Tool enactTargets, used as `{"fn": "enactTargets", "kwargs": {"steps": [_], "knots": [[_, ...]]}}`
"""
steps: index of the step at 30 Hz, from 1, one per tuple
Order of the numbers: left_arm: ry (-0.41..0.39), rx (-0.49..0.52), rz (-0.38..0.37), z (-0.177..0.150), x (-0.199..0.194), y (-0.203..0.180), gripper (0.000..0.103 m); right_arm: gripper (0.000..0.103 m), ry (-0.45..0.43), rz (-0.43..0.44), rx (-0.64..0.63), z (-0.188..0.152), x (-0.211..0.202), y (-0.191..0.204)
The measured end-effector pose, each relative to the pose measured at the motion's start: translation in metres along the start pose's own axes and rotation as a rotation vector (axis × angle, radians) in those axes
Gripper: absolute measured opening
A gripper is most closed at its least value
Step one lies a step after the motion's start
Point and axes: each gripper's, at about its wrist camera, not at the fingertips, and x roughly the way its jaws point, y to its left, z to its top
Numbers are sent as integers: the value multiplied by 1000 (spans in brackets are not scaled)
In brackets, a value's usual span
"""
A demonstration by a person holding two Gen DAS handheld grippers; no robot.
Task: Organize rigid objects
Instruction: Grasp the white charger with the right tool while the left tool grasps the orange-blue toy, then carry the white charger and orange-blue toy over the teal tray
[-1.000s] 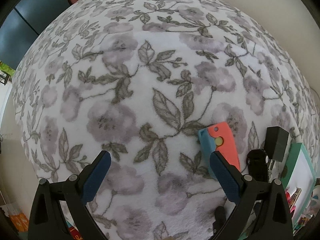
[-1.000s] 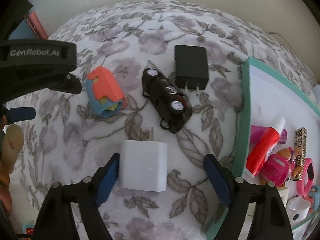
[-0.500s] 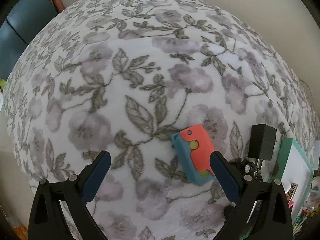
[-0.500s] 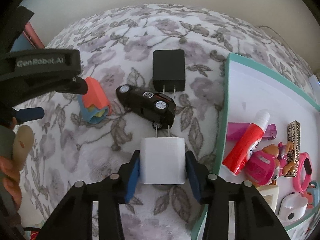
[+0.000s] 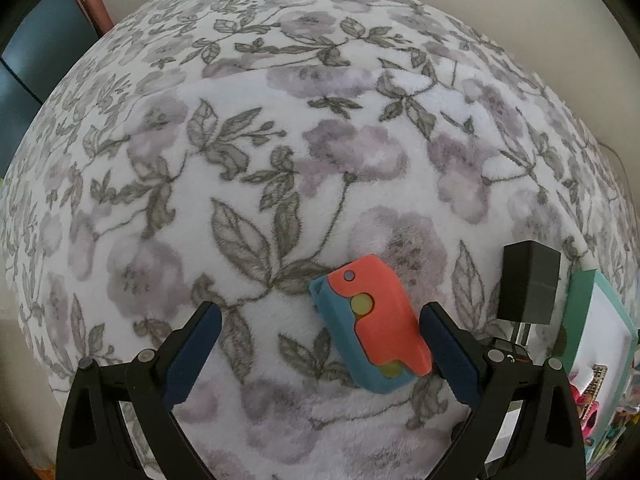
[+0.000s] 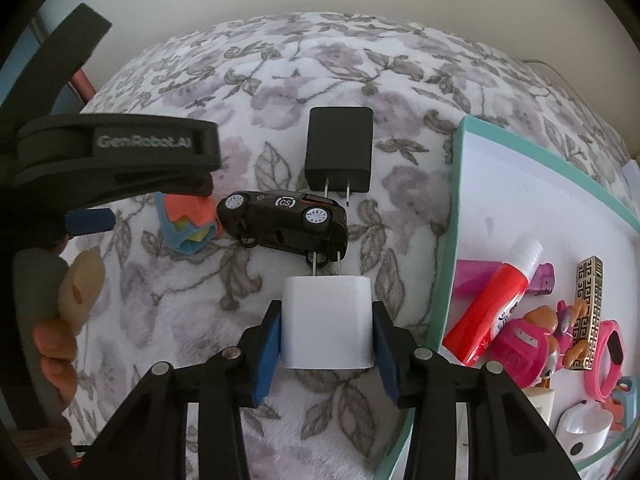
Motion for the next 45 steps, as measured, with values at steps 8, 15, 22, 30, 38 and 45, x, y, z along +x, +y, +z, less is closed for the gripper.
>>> {"fn": "enactTargets", "kwargs": {"steps": [8, 15, 22, 30, 38, 45], "knots": [[24, -3, -27, -3, 17, -15, 86, 45, -2, -2, -10, 0, 1, 0], [4, 15, 11, -7, 23, -18, 76, 45, -4, -2, -16, 0, 1, 0], [-12, 40, 20, -6, 21, -22, 46, 45, -2, -19, -35, 0, 2, 4], [-2, 71, 38, -22, 14, -21, 46, 45, -11, -32, -51, -2, 2, 7], [33, 65, 27, -53, 1, -16, 45, 44, -2, -12, -31, -4, 0, 6], [17, 57, 11, -62, -18, -6, 45, 44, -13, 3, -2, -3, -11, -2]]}}
